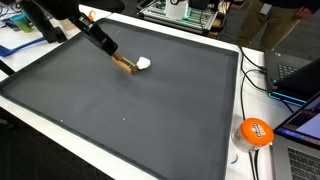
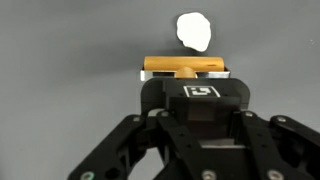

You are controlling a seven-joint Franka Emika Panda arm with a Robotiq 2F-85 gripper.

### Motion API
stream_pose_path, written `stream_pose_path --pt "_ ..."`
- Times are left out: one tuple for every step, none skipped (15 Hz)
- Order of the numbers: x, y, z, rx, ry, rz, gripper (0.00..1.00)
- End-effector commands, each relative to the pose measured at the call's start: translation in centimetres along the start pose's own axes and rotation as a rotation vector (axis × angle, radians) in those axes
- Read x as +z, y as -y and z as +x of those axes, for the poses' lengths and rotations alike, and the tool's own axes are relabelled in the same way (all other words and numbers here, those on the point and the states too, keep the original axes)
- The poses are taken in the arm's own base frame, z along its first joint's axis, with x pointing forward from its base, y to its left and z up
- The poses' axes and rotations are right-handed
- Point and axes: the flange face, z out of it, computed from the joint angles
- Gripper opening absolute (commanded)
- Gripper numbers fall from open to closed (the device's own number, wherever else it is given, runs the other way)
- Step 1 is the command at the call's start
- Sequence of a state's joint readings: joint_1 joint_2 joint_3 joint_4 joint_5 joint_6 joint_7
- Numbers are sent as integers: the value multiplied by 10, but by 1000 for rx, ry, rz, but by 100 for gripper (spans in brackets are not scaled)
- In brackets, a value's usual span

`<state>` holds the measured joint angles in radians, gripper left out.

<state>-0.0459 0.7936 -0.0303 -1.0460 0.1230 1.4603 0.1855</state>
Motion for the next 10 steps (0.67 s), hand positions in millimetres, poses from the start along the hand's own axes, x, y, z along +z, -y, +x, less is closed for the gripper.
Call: stream_pose_path --pt "-2 2 8 6 -1 21 22" --pt "-2 3 9 5 -2 21 22" --pt "-2 4 10 3 -3 19 22" --pt "-1 5 11 2 -3 18 22" --pt "0 6 12 2 -4 15 22" --pt "1 7 13 3 -4 15 22" --pt "2 8 15 3 -4 16 22" --pt "4 9 16 4 -6 15 22" --pt "6 11 18 5 -10 14 22" --pt "7 11 19 4 -9 13 22"
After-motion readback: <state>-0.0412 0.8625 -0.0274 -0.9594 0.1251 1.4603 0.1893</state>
